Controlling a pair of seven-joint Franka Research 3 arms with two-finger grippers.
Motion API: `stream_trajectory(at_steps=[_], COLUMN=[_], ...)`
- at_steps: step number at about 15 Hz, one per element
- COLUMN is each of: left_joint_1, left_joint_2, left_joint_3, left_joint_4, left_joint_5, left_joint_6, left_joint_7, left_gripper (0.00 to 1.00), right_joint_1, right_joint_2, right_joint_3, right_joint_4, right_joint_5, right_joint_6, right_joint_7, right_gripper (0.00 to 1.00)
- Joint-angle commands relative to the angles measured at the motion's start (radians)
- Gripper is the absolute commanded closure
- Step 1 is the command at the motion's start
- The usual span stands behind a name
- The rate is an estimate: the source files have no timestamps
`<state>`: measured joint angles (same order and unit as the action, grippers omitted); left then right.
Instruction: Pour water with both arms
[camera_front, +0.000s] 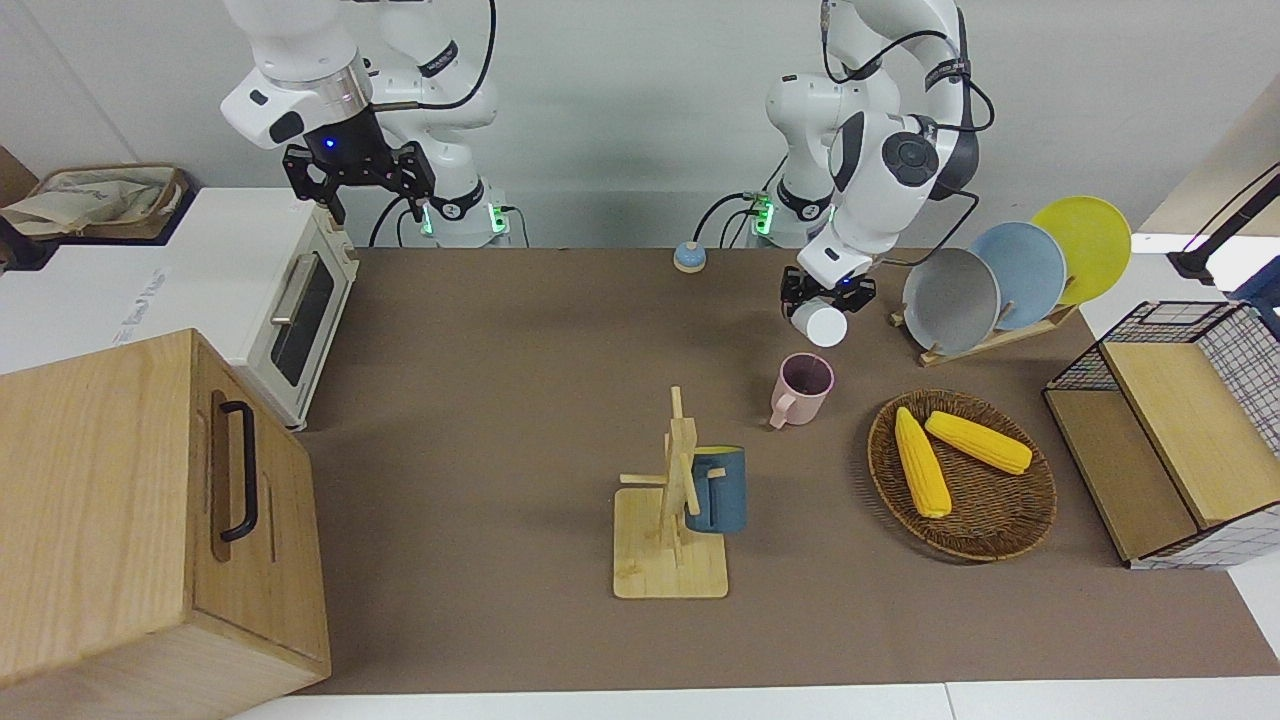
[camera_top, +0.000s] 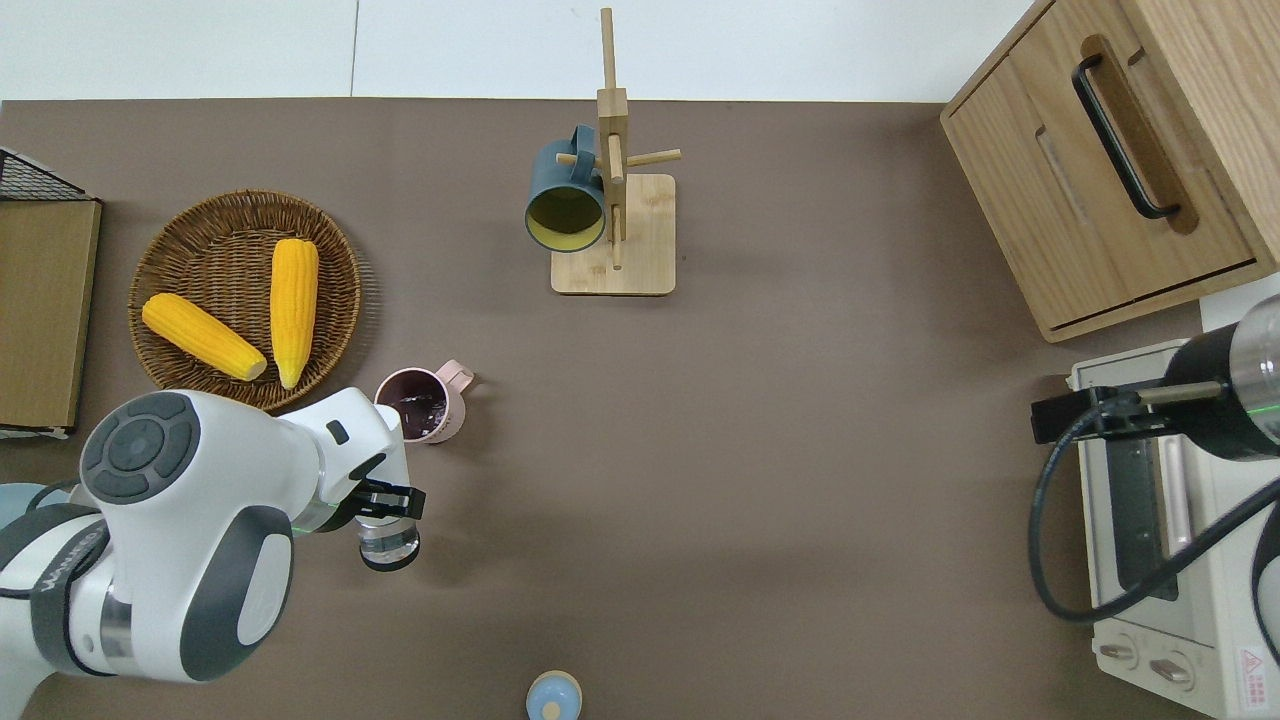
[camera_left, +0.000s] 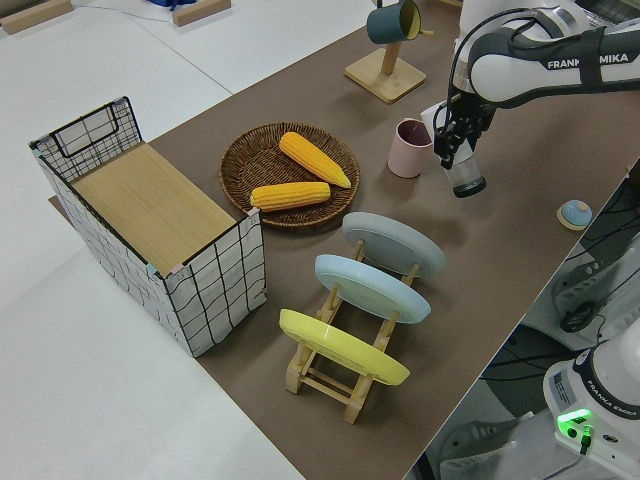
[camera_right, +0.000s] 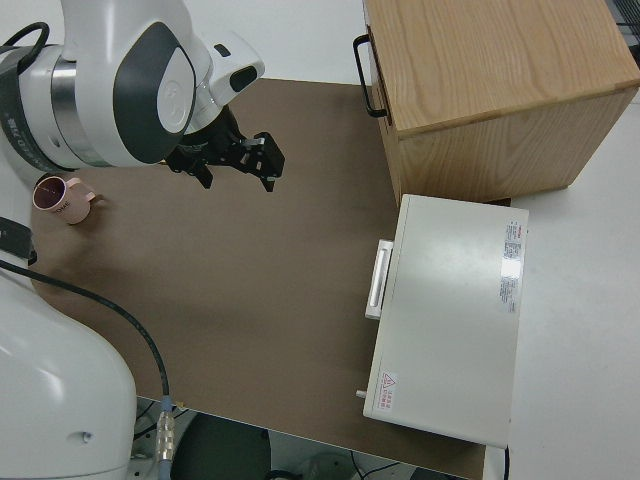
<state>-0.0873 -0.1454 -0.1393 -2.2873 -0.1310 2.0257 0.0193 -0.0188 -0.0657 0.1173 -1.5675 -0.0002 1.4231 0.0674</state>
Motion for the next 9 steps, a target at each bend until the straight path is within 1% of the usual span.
stream_trajectory(at_steps=[1,9], left_joint_1=[0.000,0.000], left_joint_2=[-0.002,0.000], left_joint_3=[0.006,0.006], left_joint_4=[0.048,0.054], left_joint_5=[0.037,0.039], left_joint_6=[-0.058,-0.073], left_joint_7=[-0.002,-0.002], left_gripper=[1.00,1.00], right_joint_1=[-0.004,-0.004], right_joint_2=[0.012,0.012], right_joint_3=[0.002,0.002], right_joint_4=[0.018,0.018], right_joint_5=[0.009,0.009], right_joint_6=[0.003,0.003], right_joint_7=[-0.020,-0.020], right_gripper=[0.009,0.009])
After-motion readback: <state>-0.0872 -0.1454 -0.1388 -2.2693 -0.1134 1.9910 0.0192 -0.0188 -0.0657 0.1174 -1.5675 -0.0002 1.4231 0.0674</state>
